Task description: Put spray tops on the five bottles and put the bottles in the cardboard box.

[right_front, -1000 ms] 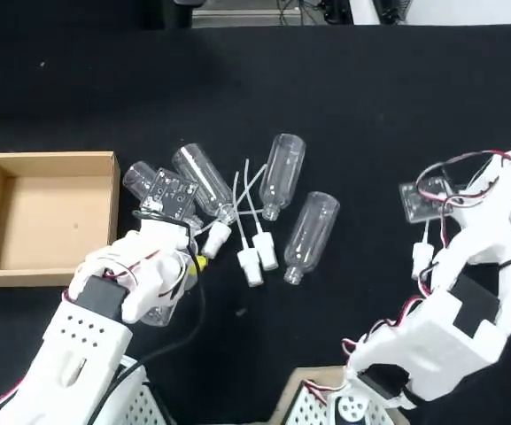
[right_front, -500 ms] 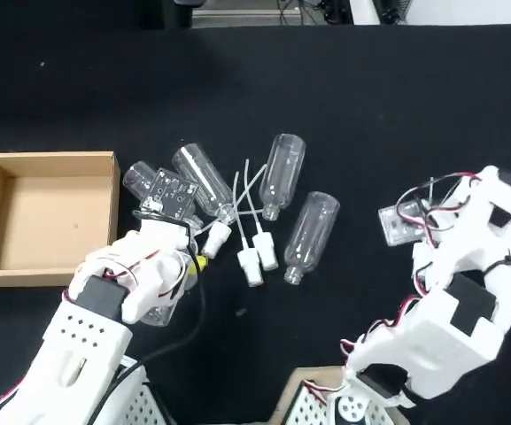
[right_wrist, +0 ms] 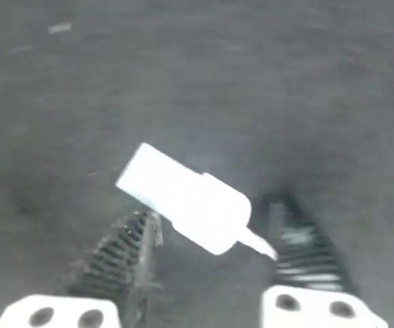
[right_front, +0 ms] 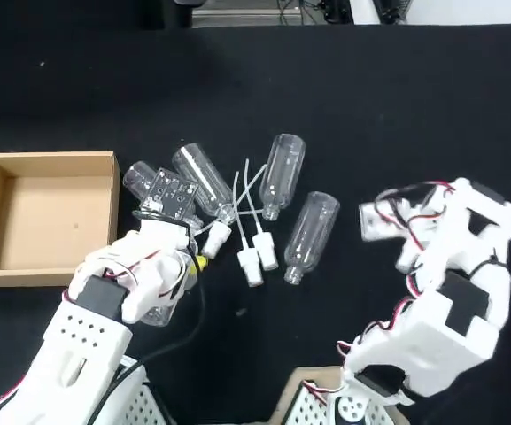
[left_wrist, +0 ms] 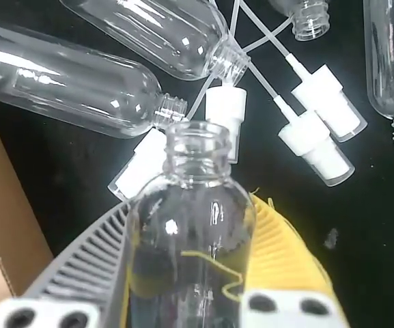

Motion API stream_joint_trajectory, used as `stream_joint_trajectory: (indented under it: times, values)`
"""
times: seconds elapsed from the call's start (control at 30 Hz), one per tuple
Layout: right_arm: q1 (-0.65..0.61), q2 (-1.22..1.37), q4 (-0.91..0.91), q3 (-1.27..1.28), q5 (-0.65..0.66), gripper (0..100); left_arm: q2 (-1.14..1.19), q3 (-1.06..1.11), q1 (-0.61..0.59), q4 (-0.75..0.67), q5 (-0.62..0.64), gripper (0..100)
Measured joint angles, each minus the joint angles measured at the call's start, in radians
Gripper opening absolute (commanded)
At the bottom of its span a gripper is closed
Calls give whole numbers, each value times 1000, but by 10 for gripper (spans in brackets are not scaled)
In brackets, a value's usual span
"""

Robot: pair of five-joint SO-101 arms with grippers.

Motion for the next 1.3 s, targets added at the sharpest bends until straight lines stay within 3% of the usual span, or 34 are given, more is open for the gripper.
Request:
stream_joint_trajectory:
  times: [0.13,0.3,0.47,0.6,0.73,0.83,0.97,1.3]
  values:
    - [-32,0,-3,-18,-256,11,0,0,0,0,0,30]
    - [-55,3,32,-132,-698,10,0,0,0,0,0,30]
    - [-71,-91,262,-345,-1117,10,0,0,0,0,0,30]
    - [-126,-164,442,-460,-1330,14,0,0,0,-5,0,30]
    - [-175,-175,466,-465,-1381,120,0,0,0,-6,0,30]
    - [-192,-152,442,-466,-1327,229,0,0,0,-6,0,30]
    - [-190,-28,387,-466,-1208,194,0,0,0,-6,0,30]
    - [-192,232,278,-509,-1183,177,0,18,0,-8,0,30]
